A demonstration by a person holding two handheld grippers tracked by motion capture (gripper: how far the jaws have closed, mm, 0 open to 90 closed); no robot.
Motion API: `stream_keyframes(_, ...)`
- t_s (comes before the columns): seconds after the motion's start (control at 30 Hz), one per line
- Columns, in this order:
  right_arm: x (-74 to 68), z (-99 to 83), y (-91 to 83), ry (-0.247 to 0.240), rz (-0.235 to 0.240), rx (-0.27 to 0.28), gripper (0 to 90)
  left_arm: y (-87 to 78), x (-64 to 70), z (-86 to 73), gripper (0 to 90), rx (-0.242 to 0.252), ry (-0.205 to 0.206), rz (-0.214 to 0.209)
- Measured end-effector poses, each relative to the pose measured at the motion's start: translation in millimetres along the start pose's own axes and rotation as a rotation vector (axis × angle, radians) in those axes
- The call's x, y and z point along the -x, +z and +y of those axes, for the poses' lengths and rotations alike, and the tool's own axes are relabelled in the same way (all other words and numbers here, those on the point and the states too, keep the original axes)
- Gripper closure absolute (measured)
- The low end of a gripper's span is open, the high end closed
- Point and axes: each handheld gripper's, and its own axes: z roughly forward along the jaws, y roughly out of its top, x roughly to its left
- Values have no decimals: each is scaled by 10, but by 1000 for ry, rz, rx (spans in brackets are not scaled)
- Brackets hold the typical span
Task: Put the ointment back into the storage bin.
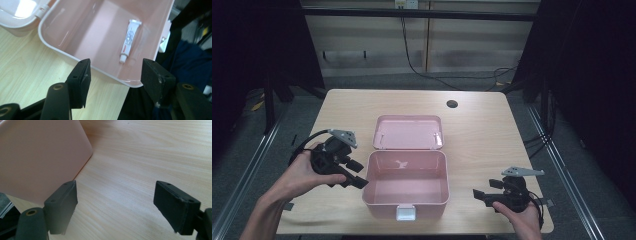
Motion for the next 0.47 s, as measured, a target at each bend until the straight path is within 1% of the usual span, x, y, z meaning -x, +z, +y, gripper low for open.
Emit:
stream_keyframes(0.03,0,-1,1,-1,0,0,190,-16,-14,-66,414,24,-8,1)
stream_keyframes(0.1,1,-2,3,2,-2,3,190,-18,-21,-96,415,26,-15,5)
stream_keyframes(0.13,4,-2,2,6,0,8,188,-21,-36,-123,415,15,-16,3)
stream_keyframes(0.17,8,-6,1,6,2,19,187,-15,-42,-153,415,14,-24,8)
stream_keyframes(0.23,8,-9,2,8,3,20,187,-2,-61,-215,414,23,-44,3)
stream_keyframes(0.27,5,-11,8,12,3,22,186,-5,-77,-247,414,18,-39,8)
stream_keyframes(0.33,4,-12,11,13,3,23,187,3,-102,-322,414,35,-60,9)
stream_keyframes(0.37,3,-11,14,15,5,23,189,12,-112,-363,414,41,-68,16)
stream_keyframes(0.4,4,-21,27,22,5,31,188,21,-128,-405,414,46,-69,12)
stream_keyframes(0.47,13,-27,42,21,5,28,184,28,-140,-491,414,62,-67,32)
